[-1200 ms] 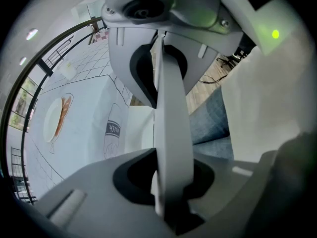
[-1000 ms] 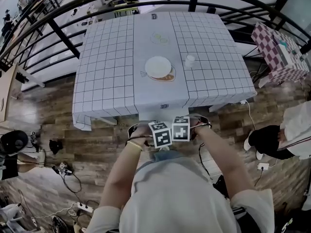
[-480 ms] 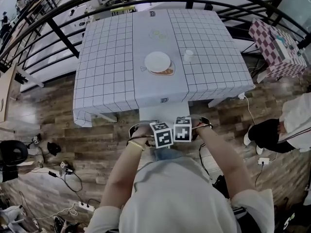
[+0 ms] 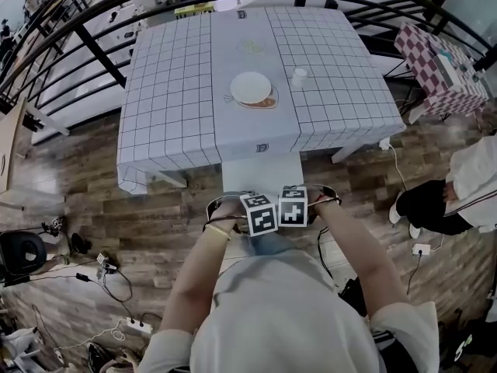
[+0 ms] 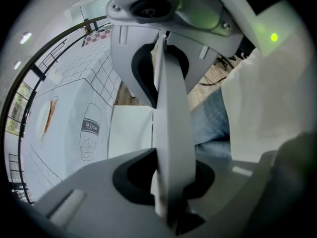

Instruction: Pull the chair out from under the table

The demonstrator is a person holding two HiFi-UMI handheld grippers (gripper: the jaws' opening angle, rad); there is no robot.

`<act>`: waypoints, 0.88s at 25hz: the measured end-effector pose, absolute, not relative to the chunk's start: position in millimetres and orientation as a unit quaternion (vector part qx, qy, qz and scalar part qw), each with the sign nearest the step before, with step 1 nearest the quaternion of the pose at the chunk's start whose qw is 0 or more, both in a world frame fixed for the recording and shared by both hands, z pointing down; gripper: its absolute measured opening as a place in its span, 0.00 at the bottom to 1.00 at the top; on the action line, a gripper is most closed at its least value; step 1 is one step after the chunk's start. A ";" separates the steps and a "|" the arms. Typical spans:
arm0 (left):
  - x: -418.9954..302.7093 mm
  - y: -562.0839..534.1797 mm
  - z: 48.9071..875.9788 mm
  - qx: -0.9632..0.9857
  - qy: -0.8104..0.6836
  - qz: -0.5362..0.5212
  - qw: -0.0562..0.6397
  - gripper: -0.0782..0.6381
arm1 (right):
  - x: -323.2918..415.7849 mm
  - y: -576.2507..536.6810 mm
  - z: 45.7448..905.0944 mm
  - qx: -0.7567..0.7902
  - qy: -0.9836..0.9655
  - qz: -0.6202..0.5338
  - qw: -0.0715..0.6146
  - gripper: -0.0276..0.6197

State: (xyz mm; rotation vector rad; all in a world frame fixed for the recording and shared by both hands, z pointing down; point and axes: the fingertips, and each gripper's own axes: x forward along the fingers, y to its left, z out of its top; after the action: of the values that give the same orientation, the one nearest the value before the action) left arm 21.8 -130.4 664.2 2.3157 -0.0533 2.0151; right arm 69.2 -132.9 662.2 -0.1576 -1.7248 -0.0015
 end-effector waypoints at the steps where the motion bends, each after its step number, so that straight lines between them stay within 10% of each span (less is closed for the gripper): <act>1: 21.6 -127.4 664.1 0.754 -0.017 0.656 0.036 0.22 | 68.7 -129.9 661.8 -0.068 -0.759 0.000 0.647 0.16; 22: 20.0 -50.9 665.5 0.755 -0.009 0.655 0.031 0.22 | 65.3 -53.3 662.3 -0.056 -0.764 0.004 0.643 0.17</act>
State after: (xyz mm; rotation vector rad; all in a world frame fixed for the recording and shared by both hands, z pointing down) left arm 20.0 -50.9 665.5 2.3256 -0.0266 2.0186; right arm 65.3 -53.3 662.3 -0.1278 -1.7396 0.0097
